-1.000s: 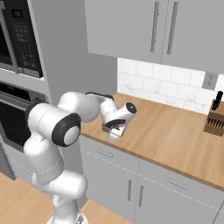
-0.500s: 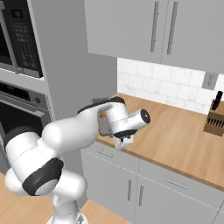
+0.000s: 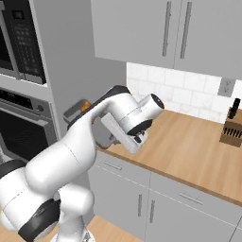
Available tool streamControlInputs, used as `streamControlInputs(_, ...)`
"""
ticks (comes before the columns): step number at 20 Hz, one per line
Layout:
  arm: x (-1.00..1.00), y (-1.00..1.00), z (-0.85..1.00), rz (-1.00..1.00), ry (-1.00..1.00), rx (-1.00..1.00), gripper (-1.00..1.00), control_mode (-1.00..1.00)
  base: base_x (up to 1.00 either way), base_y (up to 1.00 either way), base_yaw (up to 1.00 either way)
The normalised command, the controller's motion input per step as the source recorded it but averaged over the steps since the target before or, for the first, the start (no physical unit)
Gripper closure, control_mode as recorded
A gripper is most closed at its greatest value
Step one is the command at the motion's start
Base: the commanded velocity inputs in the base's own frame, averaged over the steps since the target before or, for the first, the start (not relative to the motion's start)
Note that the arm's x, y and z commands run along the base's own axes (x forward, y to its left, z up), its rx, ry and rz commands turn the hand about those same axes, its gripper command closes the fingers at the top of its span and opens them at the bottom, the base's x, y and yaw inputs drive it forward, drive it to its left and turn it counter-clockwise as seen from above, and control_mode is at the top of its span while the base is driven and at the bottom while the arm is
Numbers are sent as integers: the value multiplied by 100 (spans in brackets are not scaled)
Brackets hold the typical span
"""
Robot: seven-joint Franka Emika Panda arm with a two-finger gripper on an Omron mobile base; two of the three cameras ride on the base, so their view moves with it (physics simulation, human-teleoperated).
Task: Take the meat container that has the chicken drumstick and place it on the second highest rack of the freezer. Then take the vegetable container that has the potato and avocado and place it on the highest rack of the freezer.
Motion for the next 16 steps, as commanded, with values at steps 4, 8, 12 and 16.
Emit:
streamControlInputs(4,-86,0,42,57,-20,-3,100,-100,0,0,0)
streamControlInputs(8,-74,0,41,43,-21,0,100,-100,0,0,0)
streamControlInputs(12,-12,0,14,5,-4,0,100,-100,0,0,0)
streamControlInputs(16,0,0,0,0,0,0,100,100,-3,0,0)
